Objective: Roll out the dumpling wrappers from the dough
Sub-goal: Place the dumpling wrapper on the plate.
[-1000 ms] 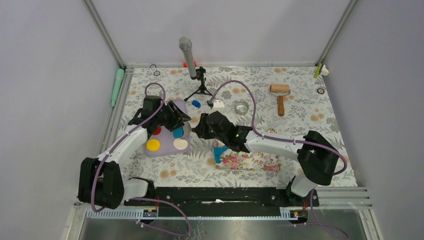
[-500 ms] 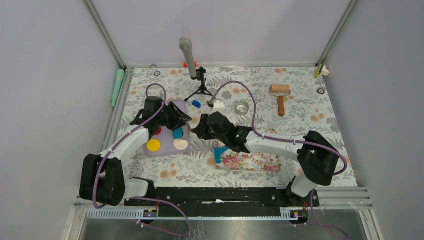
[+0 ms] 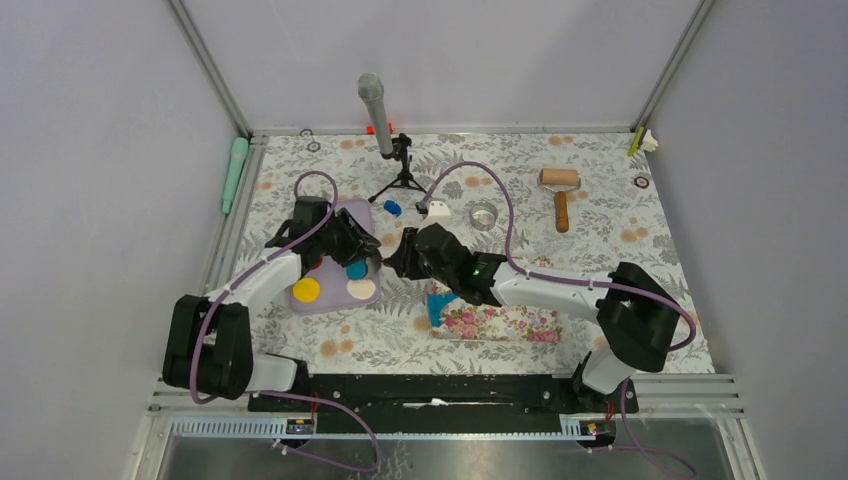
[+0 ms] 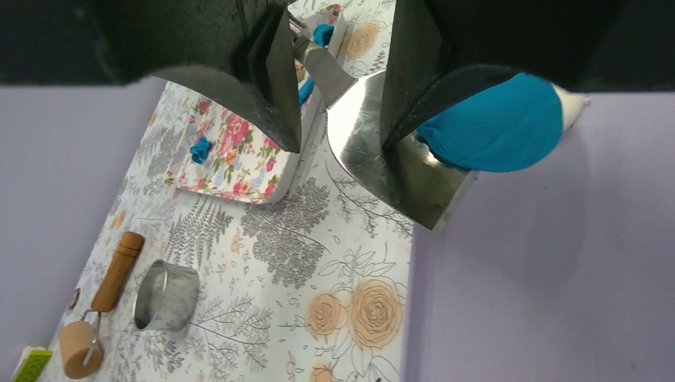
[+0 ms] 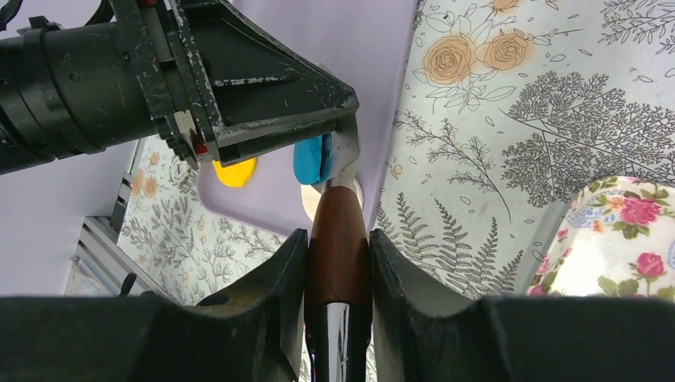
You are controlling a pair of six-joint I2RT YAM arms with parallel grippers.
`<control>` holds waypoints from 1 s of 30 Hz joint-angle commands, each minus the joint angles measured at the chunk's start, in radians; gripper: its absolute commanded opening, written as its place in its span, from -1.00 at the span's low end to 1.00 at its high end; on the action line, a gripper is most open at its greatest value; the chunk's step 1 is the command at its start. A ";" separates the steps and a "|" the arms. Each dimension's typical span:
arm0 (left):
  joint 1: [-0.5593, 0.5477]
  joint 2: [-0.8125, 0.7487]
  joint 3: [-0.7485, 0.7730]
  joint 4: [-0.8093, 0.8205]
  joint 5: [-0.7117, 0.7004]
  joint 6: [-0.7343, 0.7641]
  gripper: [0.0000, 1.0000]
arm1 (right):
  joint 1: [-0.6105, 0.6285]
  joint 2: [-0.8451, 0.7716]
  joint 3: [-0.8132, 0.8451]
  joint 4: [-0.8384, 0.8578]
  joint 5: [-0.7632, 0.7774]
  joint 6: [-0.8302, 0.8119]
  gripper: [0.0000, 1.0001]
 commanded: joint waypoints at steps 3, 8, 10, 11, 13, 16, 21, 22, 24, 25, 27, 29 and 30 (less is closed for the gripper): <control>-0.004 0.019 0.052 -0.019 -0.083 0.038 -0.10 | -0.003 -0.059 0.015 0.078 0.024 0.008 -1.00; -0.004 0.028 0.090 -0.093 -0.113 0.054 -0.10 | -0.003 -0.057 0.017 0.085 0.030 -0.006 -1.00; -0.004 0.031 0.103 -0.116 -0.114 0.056 -0.10 | -0.003 -0.054 0.016 0.094 0.030 -0.012 -1.00; -0.004 0.034 0.111 -0.129 -0.114 0.057 -0.10 | -0.003 -0.053 0.016 0.096 0.031 -0.013 -1.00; -0.004 0.040 0.129 -0.160 -0.114 0.064 -0.10 | -0.003 -0.050 0.017 0.101 0.031 -0.019 -1.00; -0.004 0.052 0.163 -0.209 -0.115 0.079 -0.11 | -0.003 -0.050 0.017 0.103 0.046 -0.026 -1.00; -0.004 0.063 0.202 -0.245 -0.112 0.089 -0.11 | -0.003 -0.046 0.012 0.121 0.067 -0.048 -1.00; -0.004 0.063 0.205 -0.248 -0.110 0.090 -0.11 | -0.003 -0.044 0.012 0.122 0.067 -0.050 -1.00; -0.004 0.065 0.214 -0.257 -0.103 0.092 -0.11 | -0.003 -0.040 0.014 0.125 0.068 -0.051 -1.00; -0.004 0.069 0.220 -0.263 -0.096 0.095 -0.11 | -0.003 -0.040 0.014 0.126 0.069 -0.052 -1.00; -0.005 0.078 0.238 -0.285 -0.088 0.102 -0.11 | -0.003 -0.039 0.015 0.126 0.074 -0.058 -1.00; -0.005 0.079 0.246 -0.294 -0.084 0.106 -0.11 | -0.003 -0.039 0.014 0.134 0.076 -0.064 -1.00; -0.004 0.077 0.248 -0.295 -0.085 0.106 -0.11 | -0.003 -0.040 0.012 0.138 0.079 -0.066 -1.00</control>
